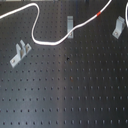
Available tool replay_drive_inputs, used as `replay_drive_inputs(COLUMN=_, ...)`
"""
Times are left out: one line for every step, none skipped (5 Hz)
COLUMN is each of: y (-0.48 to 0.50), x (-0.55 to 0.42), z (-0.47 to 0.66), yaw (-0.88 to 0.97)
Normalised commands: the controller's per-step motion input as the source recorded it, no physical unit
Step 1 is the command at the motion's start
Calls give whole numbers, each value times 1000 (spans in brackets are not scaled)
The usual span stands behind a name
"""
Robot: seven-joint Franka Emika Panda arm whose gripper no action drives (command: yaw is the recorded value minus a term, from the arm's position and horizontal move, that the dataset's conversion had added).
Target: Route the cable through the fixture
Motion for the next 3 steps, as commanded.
replay_drive_inputs(y=0, x=0, z=26, yaw=0)
replay_drive_inputs(y=511, x=-525, z=155, yaw=374)
replay_drive_inputs(y=622, x=-384, z=74, yaw=314)
